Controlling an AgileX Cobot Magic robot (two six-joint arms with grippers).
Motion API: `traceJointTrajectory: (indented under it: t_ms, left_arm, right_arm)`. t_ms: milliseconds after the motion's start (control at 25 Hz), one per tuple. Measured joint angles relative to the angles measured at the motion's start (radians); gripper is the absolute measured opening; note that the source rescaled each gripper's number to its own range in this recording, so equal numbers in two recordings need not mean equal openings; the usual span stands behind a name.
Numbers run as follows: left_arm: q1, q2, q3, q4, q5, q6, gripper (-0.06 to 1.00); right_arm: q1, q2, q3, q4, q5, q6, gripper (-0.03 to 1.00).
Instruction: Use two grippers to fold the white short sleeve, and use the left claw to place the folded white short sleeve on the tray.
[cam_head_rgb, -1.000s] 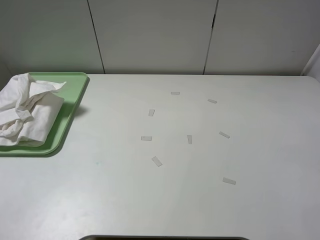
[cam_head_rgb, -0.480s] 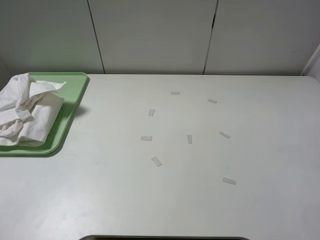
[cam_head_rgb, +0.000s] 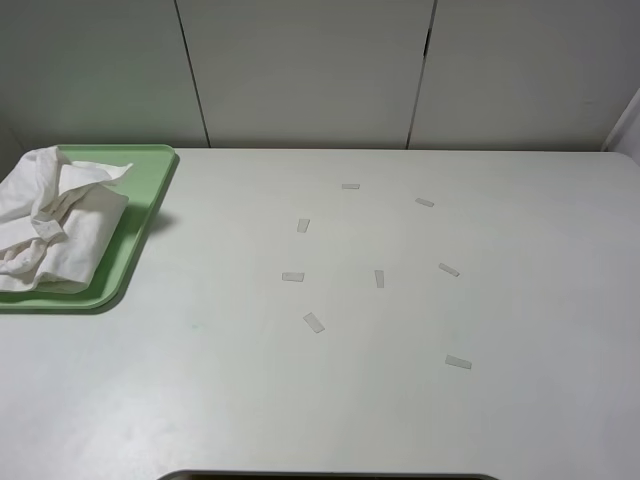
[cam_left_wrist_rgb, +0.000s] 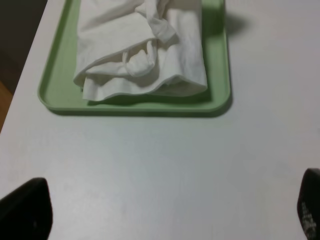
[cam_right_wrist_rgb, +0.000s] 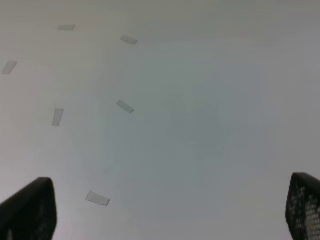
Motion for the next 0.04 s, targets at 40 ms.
traceJointTrajectory:
  t_ms: [40]
  left_arm:
    - [0.000,0.000,0.000,0.000,0.000,0.000,0.98]
  right_arm:
    - [0.000,0.000,0.000,0.000,0.000,0.000,1.00]
